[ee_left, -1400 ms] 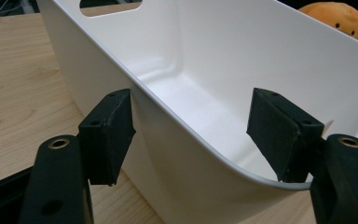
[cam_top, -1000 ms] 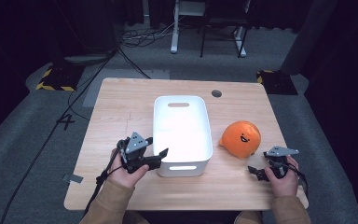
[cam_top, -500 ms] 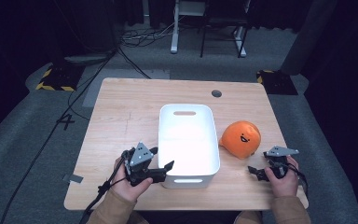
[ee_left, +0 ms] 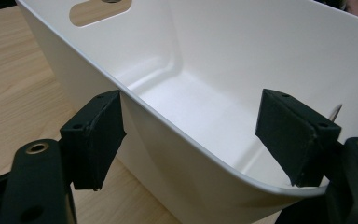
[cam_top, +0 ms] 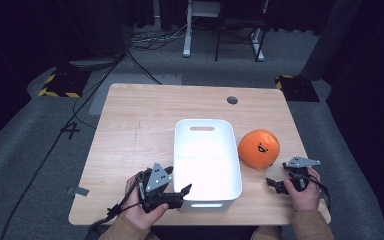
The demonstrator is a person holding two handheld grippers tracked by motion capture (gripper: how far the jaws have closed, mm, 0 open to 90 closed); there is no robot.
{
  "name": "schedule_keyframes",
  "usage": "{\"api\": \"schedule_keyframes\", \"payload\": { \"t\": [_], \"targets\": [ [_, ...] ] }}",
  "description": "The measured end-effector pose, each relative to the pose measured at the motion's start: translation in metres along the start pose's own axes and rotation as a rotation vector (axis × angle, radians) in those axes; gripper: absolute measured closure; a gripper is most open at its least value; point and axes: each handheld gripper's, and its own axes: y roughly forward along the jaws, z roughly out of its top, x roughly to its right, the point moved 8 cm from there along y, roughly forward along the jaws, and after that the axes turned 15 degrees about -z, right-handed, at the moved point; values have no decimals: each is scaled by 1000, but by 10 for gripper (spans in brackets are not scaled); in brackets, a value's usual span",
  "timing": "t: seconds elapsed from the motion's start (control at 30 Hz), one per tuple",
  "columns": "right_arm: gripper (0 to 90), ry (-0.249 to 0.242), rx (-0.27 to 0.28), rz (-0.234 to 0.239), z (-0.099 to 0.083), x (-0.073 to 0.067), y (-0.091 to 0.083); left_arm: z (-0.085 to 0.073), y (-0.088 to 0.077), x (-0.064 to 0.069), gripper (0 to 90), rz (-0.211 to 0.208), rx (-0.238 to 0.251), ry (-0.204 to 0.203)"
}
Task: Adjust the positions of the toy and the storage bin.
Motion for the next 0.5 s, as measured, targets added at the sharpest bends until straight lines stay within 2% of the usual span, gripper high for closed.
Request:
{"api": "schedule_keyframes", "payload": {
  "t": [0.3,0.33,0.4,0.5],
  "targets": [
    [0,0,0,0,0,0,0,-3,0,11,214,-9,-5,7],
    [0,0,0,0,0,0,0,-3,-1,10,207,-4,-10,25],
    [0,0,0,0,0,0,0,-3,-1,10,207,-16,-18,17],
    [0,-2,0,1,0,0,0,-1,-5,8,216,-16,-16,31]
  ]
}}
